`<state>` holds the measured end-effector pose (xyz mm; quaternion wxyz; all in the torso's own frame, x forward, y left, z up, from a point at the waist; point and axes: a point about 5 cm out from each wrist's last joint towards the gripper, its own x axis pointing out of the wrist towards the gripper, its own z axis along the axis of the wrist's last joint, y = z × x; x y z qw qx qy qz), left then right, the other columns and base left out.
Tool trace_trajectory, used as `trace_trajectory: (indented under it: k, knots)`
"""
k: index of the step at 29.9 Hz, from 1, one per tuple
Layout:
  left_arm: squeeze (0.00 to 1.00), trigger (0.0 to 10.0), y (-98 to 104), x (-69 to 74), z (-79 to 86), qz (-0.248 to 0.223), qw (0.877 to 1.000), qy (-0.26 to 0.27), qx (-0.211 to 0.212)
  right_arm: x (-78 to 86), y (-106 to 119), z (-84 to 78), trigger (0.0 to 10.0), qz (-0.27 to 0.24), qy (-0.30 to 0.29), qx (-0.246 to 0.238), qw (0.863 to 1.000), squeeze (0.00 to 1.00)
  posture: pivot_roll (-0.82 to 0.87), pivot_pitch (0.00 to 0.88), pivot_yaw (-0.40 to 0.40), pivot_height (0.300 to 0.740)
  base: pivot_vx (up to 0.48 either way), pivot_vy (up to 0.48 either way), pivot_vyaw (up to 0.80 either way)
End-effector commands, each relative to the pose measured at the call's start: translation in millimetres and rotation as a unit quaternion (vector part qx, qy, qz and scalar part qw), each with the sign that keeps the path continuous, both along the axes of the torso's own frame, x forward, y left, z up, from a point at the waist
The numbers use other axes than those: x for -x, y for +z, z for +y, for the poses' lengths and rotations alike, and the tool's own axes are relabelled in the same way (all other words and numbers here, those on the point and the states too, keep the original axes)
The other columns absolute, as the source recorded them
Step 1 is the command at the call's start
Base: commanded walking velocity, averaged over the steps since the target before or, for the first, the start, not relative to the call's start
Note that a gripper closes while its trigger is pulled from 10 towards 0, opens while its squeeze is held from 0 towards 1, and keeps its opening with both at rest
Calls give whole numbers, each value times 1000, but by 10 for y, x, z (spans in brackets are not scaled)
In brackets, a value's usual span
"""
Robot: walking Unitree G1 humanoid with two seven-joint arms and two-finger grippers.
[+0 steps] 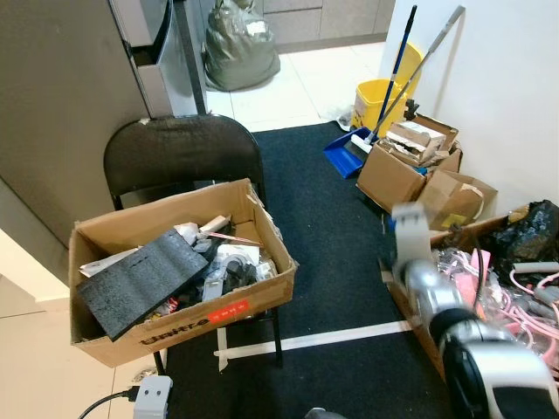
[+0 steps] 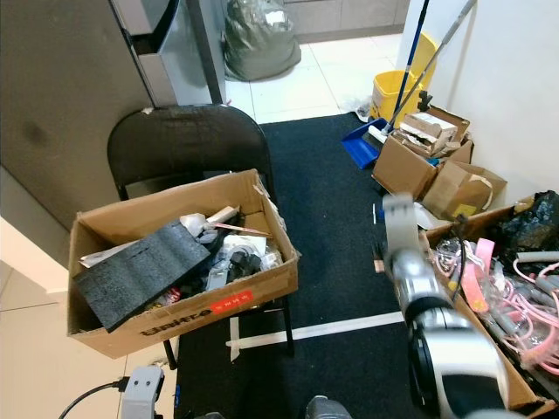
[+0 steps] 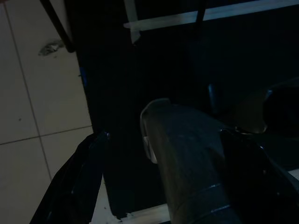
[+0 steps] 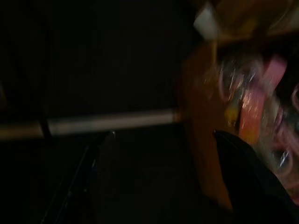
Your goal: Picking trash to rubbish bin
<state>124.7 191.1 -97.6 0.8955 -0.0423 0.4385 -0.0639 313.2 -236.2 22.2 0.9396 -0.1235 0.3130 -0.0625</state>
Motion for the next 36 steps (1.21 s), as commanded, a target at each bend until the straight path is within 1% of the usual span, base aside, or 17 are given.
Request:
trace_trajectory:
  k: [1,2,4,5,7,9,12,13,14,19,22,27,28,29,32,34,36]
  knots:
    - [0,10000,-56,154,39,31,999,8,-22,274,-286,-1,10000,68,8,7,998,0,-19,64,5,740,0,0,0]
    - [0,10000,-56,154,39,31,999,8,-22,274,-286,-1,10000,68,8,7,998,0,-19,64,5,740,0,0,0]
    - [0,10000,-56,186,159,40,997,21,-60,614,-567,-19,10000,134,6,6,991,0,-19,66,10,740,0,0,0]
    - [0,10000,-56,186,159,40,997,21,-60,614,-567,-19,10000,134,6,6,991,0,-19,66,10,740,0,0,0]
    - [0,10000,-59,219,277,56,993,35,-101,957,-804,-2,10000,202,28,22,979,0,-16,68,12,740,0,0,0]
    - [0,10000,-55,229,338,63,990,48,-117,1166,-929,28,10000,243,55,37,968,0,-9,66,15,740,0,0,0]
    - [0,10000,-44,201,372,62,988,53,-130,1350,-1034,86,10000,282,95,48,953,0,-9,66,15,740,0,0,0]
    - [0,10000,-39,181,378,61,987,54,-139,1457,-1091,134,10000,307,127,52,942,0,-9,69,18,740,0,0,0]
    - [0,10000,-38,161,365,60,987,57,-137,1515,-1121,163,10000,321,154,62,932,0,-9,69,18,740,0,0,0]
    - [0,10000,-41,137,337,62,987,54,-137,1551,-1141,188,10000,329,170,67,926,0,-15,70,25,740,0,0,0]
    - [0,10000,-63,114,236,72,988,47,-128,1592,-1167,242,10000,334,186,73,921,0,-17,72,30,740,0,0,0]
    - [0,10000,-75,96,173,79,989,58,-115,1614,-1181,270,10000,338,199,78,917,0,-19,76,31,740,0,0,0]
    - [0,10000,-76,64,121,78,990,59,-105,1635,-1192,290,10000,341,211,84,912,0,-19,85,26,740,0,0,0]
    - [0,10000,-76,64,121,78,990,59,-105,1635,-1192,290,10000,341,211,84,912,0,-19,85,26,740,0,0,0]
    - [0,10000,-74,31,70,75,991,49,-101,1659,-1203,303,10000,346,224,91,906,0,-19,87,24,740,0,0,0]
    - [0,10000,-80,26,30,77,991,32,-103,1679,-1209,297,10000,352,235,100,901,0,-22,79,18,740,0,0,-800]
    - [0,10000,-88,33,-5,81,991,13,-107,1683,-1209,288,10000,353,240,104,898,0,-22,76,12,740,0,0,-800]
